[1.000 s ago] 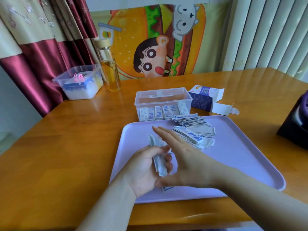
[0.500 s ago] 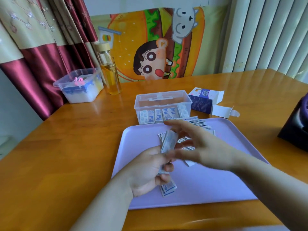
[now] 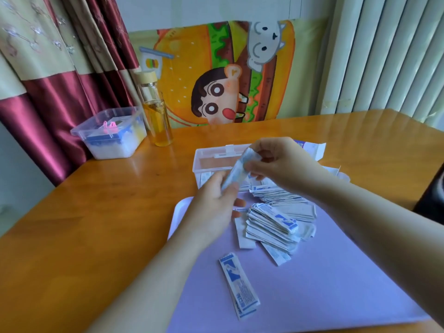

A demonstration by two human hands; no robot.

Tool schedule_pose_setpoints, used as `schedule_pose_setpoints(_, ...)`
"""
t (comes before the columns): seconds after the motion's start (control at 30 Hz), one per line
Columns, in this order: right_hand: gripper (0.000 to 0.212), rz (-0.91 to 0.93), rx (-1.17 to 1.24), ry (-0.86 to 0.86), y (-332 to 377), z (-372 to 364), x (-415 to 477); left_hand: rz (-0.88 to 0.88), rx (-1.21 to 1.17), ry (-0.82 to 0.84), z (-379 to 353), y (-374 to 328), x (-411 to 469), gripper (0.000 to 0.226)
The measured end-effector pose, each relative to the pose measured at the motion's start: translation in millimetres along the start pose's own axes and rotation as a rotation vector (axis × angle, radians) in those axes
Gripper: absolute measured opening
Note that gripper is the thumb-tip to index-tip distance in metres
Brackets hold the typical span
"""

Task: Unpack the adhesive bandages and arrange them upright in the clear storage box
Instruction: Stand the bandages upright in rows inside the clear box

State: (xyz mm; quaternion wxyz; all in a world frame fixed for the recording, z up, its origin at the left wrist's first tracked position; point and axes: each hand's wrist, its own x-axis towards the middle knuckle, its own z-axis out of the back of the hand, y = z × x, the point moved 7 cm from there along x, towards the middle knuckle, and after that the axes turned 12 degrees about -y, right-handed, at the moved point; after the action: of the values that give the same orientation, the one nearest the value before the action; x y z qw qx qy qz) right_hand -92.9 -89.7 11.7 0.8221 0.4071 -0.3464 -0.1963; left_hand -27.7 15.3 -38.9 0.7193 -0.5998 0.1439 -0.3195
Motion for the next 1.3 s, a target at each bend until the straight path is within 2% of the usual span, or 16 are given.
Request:
schedule_pose_setpoints(0.17,0.008,-0.309,0.451,0.002,-13,-29,31,-0.124,0.094,-0.107,20,-4,42,0.019)
schedule_pose_setpoints(0.27,0.006,-0.394,0.542,0.048,-18,-51,43,-0.139,0.093,-0.137,27,-4,61,0.014)
schedule_pose_setpoints(0.33,0.005,-0.400,0.546,0.019,-19,-59,54,-0.133,0.071,-0.160,30,0,74,0.010)
schedule_pose_setpoints(0.43,0.007,-0.356,0.453,-0.028,-19,-67,72,-0.123,0.021,-0.211,34,7,92,0.008)
schedule_pose_setpoints(0.53,0.005,-0.347,0.348,-0.038,-23,-75,92,-0.109,0.023,-0.257,45,15,109,0.019)
schedule_pose_setpoints(0.63,0.002,-0.384,0.185,-0.097,-38,-73,112,-0.091,0.171,-0.283,62,31,126,0.034)
schedule_pose_setpoints(0.7,0.009,-0.439,0.060,-0.090,-53,-74,119,-0.091,0.284,-0.242,67,43,133,0.028)
schedule_pose_setpoints(0.83,0.012,-0.572,-0.093,0.091,-80,-101,116,-0.072,0.454,-0.119,64,61,138,0.025)
schedule_pose_setpoints(0.97,0.010,-0.668,-0.087,0.207,-94,-126,111,-0.038,0.434,-0.103,70,66,143,0.017)
schedule_pose_setpoints(1.07,0.007,-0.687,-0.231,0.362,-94,-136,105,0.005,0.419,-0.052,67,71,143,0.018)
schedule_pose_setpoints(1.13,0.007,-0.704,-0.284,0.397,-91,-138,101,0.013,0.403,-0.042,67,72,142,0.021)
schedule_pose_setpoints(1.3,0.035,-0.613,-0.490,0.447,-85,-141,103,0.021,0.362,-0.033,65,71,142,0.021)
